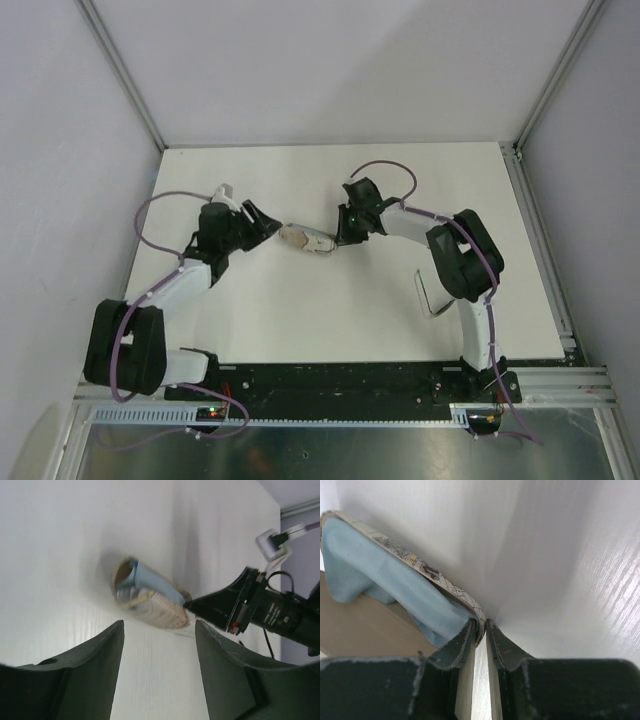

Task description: Organize the sunglasses

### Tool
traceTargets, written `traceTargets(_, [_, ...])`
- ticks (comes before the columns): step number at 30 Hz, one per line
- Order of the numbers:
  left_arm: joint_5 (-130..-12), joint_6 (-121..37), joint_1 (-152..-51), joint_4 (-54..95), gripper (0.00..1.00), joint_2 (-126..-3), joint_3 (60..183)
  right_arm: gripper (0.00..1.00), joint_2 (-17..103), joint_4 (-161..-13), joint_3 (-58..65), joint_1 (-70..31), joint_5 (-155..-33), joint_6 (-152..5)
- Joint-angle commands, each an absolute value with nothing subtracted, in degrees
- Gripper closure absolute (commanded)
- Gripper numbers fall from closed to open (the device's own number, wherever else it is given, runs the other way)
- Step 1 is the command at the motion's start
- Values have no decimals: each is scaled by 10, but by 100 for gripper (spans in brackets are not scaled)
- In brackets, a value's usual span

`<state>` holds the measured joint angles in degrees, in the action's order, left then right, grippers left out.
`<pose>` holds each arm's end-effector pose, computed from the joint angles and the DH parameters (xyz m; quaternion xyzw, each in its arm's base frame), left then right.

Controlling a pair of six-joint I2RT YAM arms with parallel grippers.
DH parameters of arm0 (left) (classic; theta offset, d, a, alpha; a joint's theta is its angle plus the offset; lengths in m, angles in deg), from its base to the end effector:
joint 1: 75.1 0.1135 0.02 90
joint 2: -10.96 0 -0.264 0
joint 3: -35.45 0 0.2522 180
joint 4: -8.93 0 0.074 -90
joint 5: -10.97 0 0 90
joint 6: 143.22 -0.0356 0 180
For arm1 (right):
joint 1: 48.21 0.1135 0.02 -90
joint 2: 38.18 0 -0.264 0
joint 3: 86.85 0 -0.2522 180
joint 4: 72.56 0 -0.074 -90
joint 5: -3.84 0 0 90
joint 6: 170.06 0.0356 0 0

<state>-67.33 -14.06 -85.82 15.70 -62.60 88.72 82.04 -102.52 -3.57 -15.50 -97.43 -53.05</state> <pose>0.2726 -0.0589 0.2297 -0.1568 0.8355 -0.2978 0.4342 0.3740 0.2485 0.1536 -0.0777 0.9423 0.2362 0.2241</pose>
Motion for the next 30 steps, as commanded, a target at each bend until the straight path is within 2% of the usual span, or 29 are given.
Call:
traceTargets(1, [-585, 45, -858, 49, 36, -667, 828, 82, 803, -1039, -15, -146, -969, -512])
traceTargets(6, [-658, 158, -895, 13, 31, -650, 786, 81, 798, -1036, -12, -144, -966, -504])
traceTargets(8, [-713, 194, -915, 11, 21, -628, 770, 81, 796, -1035, -12, -144, -967, -503])
traceTargets(10, [-750, 205, -931, 5, 7, -619, 768, 81, 794, -1033, -12, -144, -968, -503])
traceTargets(12, [-756, 201, -939, -10, 2, -624, 773, 82, 793, -1034, -12, -144, -970, -505])
traceTargets(17, [-768, 260, -953, -50, 0, -646, 760, 82, 793, -1033, -12, -145, -971, -505])
traceTargets(23, [-836, 291, -984, -140, 4, -675, 736, 82, 793, -1029, -12, -146, -974, -502])
traceTargets(30, [-836, 303, -995, -211, 7, -742, 735, 82, 795, -1024, -13, -151, -982, -502])
